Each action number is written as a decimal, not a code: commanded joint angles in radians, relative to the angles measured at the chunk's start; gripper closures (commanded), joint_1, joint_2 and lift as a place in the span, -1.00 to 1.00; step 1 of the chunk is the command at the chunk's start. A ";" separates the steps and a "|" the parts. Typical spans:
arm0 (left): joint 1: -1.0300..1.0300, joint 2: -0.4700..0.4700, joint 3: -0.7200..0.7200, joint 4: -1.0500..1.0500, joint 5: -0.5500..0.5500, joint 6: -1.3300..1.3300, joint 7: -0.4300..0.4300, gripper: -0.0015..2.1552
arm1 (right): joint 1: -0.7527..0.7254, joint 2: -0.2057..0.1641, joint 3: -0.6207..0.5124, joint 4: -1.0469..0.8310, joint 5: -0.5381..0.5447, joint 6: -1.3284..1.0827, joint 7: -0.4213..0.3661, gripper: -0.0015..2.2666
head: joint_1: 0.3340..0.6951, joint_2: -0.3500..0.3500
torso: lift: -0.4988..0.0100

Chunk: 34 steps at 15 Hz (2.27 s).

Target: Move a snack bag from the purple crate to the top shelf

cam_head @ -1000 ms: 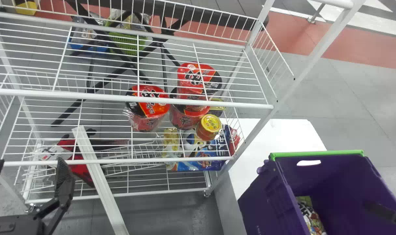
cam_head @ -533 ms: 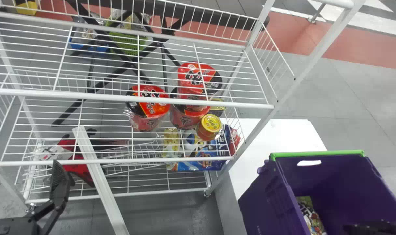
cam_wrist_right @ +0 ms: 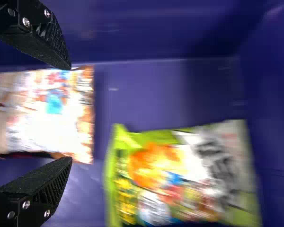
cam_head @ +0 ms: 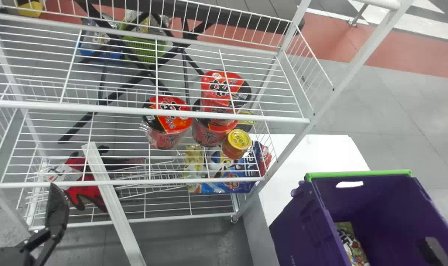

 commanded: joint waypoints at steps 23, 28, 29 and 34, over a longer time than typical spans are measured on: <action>-0.030 -0.007 0.059 0.039 0.078 -0.024 -0.078 -0.88 | 0.049 0.050 0.110 0.086 0.098 -0.027 0.011 -0.81 | 1.00 -1.00 | -0.81; -0.056 -0.008 0.055 0.063 0.087 -0.024 -0.080 -0.88 | 0.049 0.061 0.156 0.111 0.169 -0.021 -0.005 -0.81 | 1.00 -1.00 | -0.81; -0.063 -0.008 0.055 0.069 0.092 -0.024 -0.080 -0.88 | 0.049 0.064 0.157 0.111 0.169 -0.027 -0.017 -0.81 | 1.00 -1.00 | -0.81; -0.082 -0.008 0.060 0.089 0.095 -0.024 -0.082 -0.88 | 0.048 0.089 0.176 0.118 0.169 -0.063 -0.147 -0.81 | 1.00 -1.00 | -0.81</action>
